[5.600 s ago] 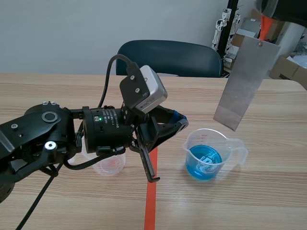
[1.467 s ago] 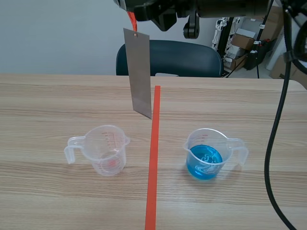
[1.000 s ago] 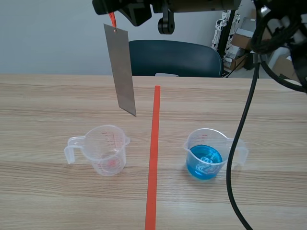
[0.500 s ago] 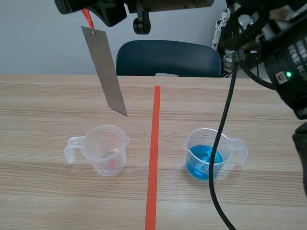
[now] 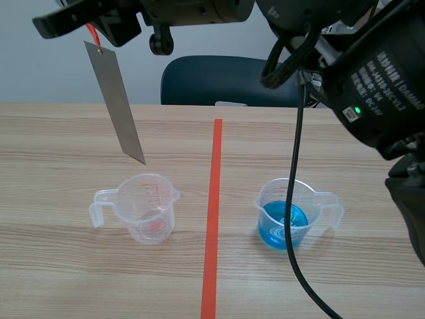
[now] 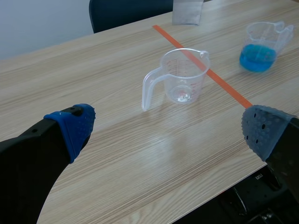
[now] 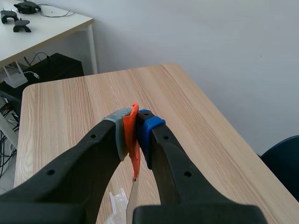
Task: Do the redox reaction experiment. move the plate over the left beaker
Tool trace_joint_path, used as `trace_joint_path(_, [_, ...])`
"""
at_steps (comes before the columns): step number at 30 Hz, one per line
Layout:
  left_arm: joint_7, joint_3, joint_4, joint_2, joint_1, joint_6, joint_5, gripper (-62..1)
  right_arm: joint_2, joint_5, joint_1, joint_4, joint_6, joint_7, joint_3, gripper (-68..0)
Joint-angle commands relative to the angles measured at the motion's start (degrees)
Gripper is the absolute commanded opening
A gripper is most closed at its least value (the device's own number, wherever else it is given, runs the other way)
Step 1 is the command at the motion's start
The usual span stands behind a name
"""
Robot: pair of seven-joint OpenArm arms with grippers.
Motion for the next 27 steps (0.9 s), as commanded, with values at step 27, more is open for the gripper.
trace_joint_path(27, [-0.81,-0.37,0.83,0.15,0.17,-0.02,-0.52,1.4,0.15,2.91,1.29,0.20,-4.24,-1.36,-1.77,-67.6])
